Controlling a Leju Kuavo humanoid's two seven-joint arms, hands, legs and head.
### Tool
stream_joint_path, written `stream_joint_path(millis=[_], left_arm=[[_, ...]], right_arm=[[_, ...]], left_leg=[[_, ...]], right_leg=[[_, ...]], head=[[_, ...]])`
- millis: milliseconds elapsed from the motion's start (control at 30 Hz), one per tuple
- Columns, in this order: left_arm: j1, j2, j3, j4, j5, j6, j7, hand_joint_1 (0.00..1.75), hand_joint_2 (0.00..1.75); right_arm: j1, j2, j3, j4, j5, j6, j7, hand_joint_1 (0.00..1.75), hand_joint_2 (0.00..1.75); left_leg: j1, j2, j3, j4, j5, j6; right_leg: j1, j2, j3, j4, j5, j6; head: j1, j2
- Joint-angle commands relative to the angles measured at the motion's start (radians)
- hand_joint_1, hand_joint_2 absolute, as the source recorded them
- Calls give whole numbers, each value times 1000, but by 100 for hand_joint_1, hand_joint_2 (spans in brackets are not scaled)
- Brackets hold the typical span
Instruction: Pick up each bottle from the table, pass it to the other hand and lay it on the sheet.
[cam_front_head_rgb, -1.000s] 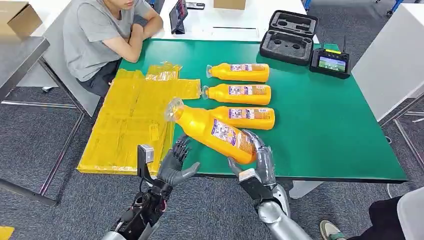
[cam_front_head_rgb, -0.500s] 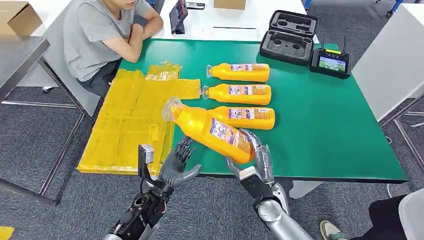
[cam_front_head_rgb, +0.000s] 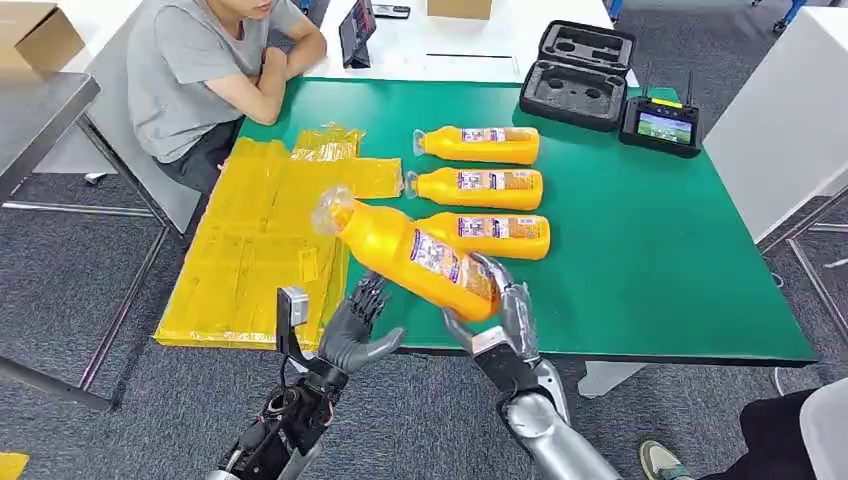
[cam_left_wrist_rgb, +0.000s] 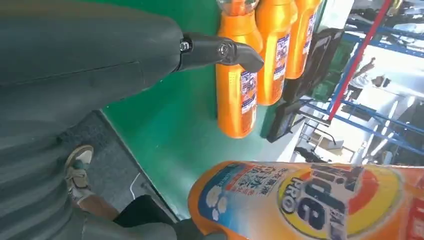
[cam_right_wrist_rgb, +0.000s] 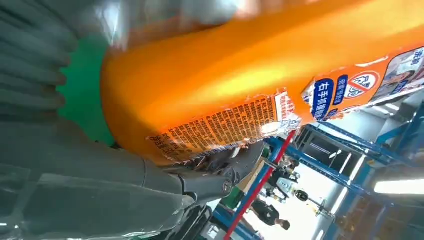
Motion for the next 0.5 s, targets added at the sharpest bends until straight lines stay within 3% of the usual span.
stream_joint_path(millis=[33,500], left_arm=[[-25,33,-22,-6,26,-18,11,0,175],[-14,39,-20,-38,54,-22,24,0,175]], right_arm=[[-46,15,22,65,-7,-4,-3,175,175],[-47,15,34,92,-7,-15,-3,175,175]], left_leg=[[1,3,3,1,-2,-2],[0,3,2,0,-1,-1]], right_leg=[[1,2,2,1,-1,-2],[1,2,1,0,0,-2]], head=[[0,0],[0,0]])
